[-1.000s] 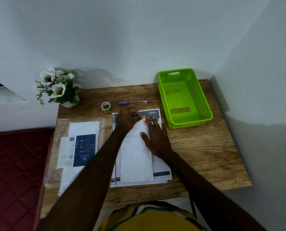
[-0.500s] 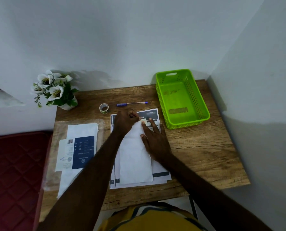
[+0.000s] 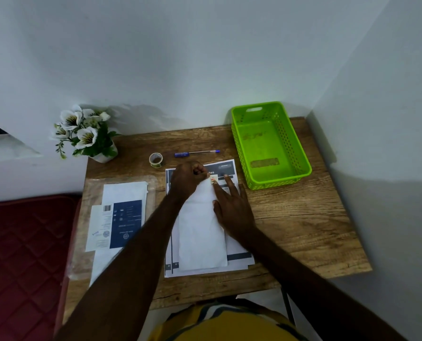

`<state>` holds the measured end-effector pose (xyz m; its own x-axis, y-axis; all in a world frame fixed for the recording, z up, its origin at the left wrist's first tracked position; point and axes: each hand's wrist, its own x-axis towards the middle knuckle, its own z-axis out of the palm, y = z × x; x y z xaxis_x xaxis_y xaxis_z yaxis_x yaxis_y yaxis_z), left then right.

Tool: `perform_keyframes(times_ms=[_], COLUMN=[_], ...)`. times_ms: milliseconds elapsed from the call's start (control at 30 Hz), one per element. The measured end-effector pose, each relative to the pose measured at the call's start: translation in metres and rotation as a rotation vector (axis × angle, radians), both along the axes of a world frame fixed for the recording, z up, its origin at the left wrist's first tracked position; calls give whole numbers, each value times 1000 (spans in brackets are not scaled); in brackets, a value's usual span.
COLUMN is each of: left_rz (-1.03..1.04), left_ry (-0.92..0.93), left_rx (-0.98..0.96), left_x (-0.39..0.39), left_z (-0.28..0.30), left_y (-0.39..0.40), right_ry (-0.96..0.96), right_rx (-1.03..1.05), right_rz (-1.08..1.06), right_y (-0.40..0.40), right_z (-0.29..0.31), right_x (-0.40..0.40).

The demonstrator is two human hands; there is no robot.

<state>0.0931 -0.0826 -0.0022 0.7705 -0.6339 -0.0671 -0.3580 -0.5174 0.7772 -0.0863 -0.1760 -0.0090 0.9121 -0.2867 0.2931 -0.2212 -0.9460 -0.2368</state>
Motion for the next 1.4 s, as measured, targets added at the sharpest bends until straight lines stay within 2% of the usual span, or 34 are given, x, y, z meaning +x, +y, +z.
perform_keyframes(times_ms=[100, 200, 300, 467, 633, 767, 900, 1067, 1167, 1267, 1400], left_rz=[4, 0, 2, 11, 7, 15, 10, 24, 37, 39, 28], left_ry=[-11, -16, -29, -30, -23, -24, -3, -8, -3, 1, -1], left_rx=[-12, -13, -10, -16, -25, -24, -21, -18, -34, -32, 3], left_x=[1, 2, 1, 0, -1, -1, 0, -2, -3, -5, -6], left_z=[-1, -2, 0, 0, 3, 3, 4, 5, 7, 10, 14], left_y=[0, -1, 0, -1, -1, 0, -1, 0, -1, 1, -1], right_ry=[-48, -8, 7, -85, 204, 231, 241, 245, 228, 183, 266], right_rx=[-77, -164, -108, -6, -102, -158, -21, 319, 254, 89, 22], right_rz=[55, 149, 128, 95, 202, 200, 91, 18, 32, 34, 65], right_y=[-3, -1, 1, -17, -31, -32, -21, -10, -13, -8, 6], right_z=[4, 0, -1, 7, 3, 7, 3, 3, 3, 5, -1], right_x=[-1, -4, -3, 10, 19, 22, 16, 10, 7, 4, -1])
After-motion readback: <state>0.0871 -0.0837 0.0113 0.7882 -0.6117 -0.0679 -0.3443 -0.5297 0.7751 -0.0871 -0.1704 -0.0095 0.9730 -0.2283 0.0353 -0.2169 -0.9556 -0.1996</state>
